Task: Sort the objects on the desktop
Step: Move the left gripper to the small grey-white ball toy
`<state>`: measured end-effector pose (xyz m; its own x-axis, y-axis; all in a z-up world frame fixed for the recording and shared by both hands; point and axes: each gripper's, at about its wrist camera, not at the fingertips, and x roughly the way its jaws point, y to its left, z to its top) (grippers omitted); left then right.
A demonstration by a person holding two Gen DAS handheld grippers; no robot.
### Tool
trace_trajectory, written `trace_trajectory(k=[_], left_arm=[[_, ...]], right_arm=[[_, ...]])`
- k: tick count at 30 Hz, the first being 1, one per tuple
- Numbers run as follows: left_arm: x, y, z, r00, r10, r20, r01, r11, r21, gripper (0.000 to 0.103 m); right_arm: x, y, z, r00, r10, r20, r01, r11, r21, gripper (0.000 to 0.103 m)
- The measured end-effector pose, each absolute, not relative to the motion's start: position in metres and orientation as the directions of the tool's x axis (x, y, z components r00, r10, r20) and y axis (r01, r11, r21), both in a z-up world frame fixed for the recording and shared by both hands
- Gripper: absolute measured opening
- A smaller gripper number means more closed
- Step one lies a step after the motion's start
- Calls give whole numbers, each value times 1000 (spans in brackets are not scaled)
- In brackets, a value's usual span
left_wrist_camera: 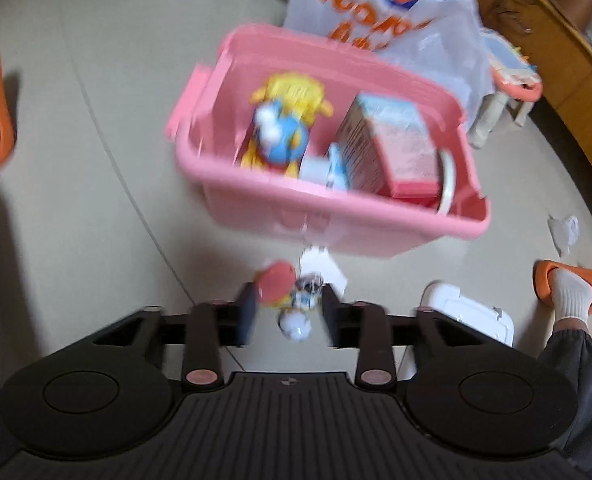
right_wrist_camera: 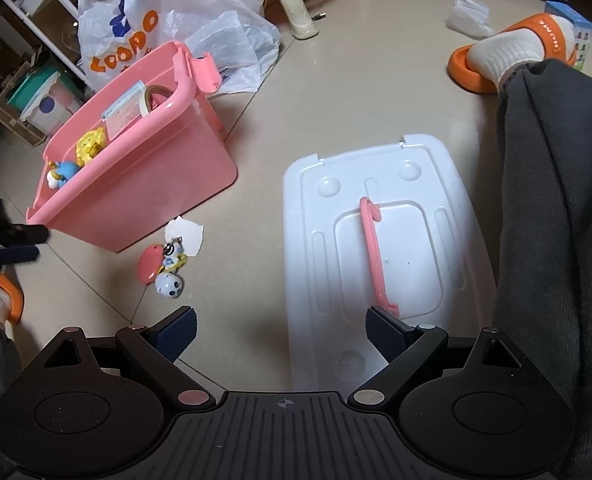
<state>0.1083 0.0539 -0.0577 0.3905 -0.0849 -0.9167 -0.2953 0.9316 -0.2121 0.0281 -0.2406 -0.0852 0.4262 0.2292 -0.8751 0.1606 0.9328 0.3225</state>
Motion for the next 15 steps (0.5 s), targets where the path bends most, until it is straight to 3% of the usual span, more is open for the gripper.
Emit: trace_trajectory(k=[1, 3, 15], left_arm=[[107, 53, -67, 383, -97, -919, -306, 925, -225, 57], [107, 51, -86, 355, -113, -928, -334, 912, -239, 62], [122, 37, -164, 273, -130, -953, -522, 812, -260, 63]], right_arm=[[29, -240, -86, 424, 229, -876, 158, 934, 321, 90], [30, -239, -87, 418, 232, -878, 157, 934, 321, 90], [39, -240, -95, 393, 262, -881, 176, 919, 352, 90]])
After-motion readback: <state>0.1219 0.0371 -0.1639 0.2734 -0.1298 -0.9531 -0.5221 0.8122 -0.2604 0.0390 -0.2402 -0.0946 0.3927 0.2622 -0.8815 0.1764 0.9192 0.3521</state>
